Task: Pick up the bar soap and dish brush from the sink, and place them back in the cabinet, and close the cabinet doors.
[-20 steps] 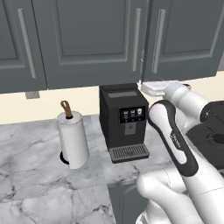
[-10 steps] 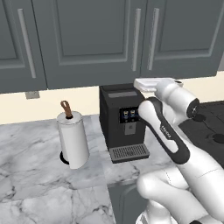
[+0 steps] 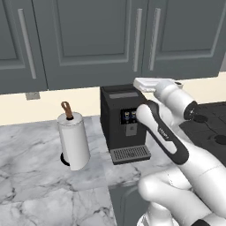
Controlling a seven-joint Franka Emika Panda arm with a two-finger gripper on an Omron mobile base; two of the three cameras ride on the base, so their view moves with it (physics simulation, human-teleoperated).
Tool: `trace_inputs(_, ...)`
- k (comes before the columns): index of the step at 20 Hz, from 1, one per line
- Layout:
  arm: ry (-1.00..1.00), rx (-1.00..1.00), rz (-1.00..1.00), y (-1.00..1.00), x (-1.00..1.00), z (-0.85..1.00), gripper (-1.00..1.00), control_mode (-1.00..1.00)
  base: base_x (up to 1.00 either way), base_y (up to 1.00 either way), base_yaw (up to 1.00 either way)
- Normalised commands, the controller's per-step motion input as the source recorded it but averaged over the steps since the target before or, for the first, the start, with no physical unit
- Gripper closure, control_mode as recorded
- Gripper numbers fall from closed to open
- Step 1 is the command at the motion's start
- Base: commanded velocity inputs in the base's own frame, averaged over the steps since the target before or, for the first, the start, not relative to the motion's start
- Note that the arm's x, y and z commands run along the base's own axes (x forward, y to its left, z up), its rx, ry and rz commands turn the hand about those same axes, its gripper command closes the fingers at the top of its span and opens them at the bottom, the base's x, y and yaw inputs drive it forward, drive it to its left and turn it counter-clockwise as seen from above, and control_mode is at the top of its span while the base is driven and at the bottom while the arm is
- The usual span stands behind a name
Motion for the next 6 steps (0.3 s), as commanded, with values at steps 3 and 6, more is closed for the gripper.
trace_inputs(3, 0.00, 0.00, 0.00, 0.11, 0.07, 0.00, -1.00, -1.00, 0.00, 0.00, 0.00)
trace_inputs(6, 0.00, 0.00, 0.00, 0.08, 0.09, 0.00, -1.00, -1.00, 0.00, 0.00, 0.00)
